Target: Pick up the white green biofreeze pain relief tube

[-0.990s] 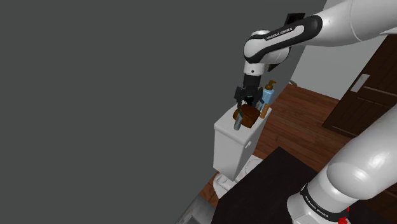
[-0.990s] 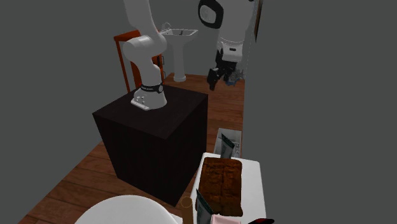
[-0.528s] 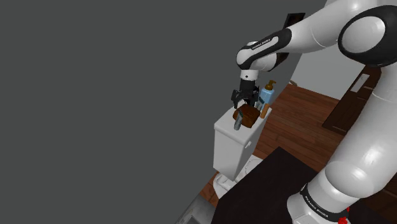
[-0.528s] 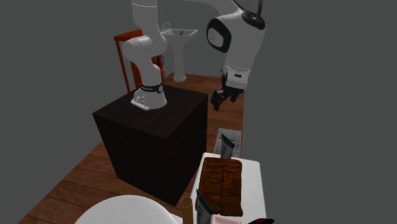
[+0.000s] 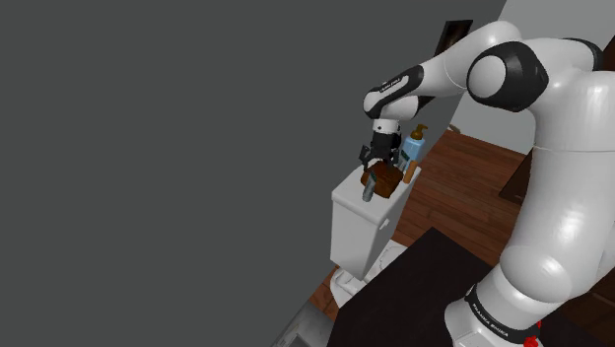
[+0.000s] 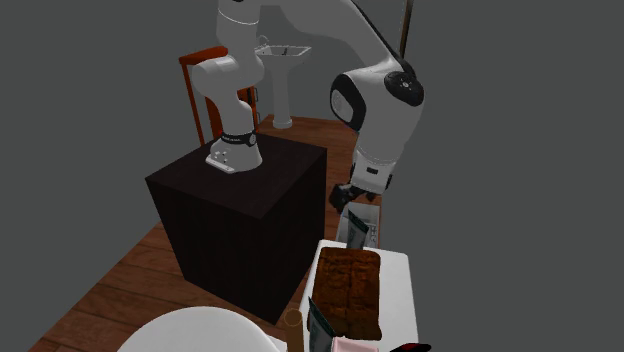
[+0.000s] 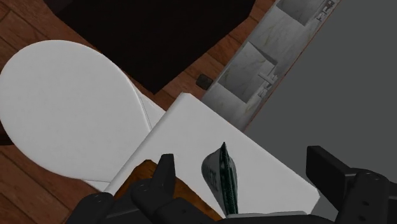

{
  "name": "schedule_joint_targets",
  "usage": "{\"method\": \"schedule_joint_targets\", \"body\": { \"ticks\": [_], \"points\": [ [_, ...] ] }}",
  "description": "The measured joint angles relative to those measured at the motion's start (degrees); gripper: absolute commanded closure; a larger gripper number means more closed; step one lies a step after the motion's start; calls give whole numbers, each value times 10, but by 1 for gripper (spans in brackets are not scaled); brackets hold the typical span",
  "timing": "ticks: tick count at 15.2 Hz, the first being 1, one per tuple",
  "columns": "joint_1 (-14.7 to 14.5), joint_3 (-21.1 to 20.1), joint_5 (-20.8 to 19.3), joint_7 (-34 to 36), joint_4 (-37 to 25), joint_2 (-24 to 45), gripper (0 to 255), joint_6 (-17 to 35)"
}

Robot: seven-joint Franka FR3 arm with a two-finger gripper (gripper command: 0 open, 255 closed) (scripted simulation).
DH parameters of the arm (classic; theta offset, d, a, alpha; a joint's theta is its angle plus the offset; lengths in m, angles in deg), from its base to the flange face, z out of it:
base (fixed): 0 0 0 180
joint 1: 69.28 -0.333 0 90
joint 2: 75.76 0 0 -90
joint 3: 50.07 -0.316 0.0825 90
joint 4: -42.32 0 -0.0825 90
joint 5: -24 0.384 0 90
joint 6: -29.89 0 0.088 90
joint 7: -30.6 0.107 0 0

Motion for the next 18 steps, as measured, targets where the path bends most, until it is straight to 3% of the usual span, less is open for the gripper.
{"method": "schedule_joint_targets", "body": {
  "ticks": [8, 9, 18],
  "points": [
    [8, -3, 13, -6, -8, 50, 0, 38],
    [8, -4, 14, -7, -9, 53, 255, 40],
    [8, -4, 15, -7, -10, 55, 255, 42]
  ]
}}
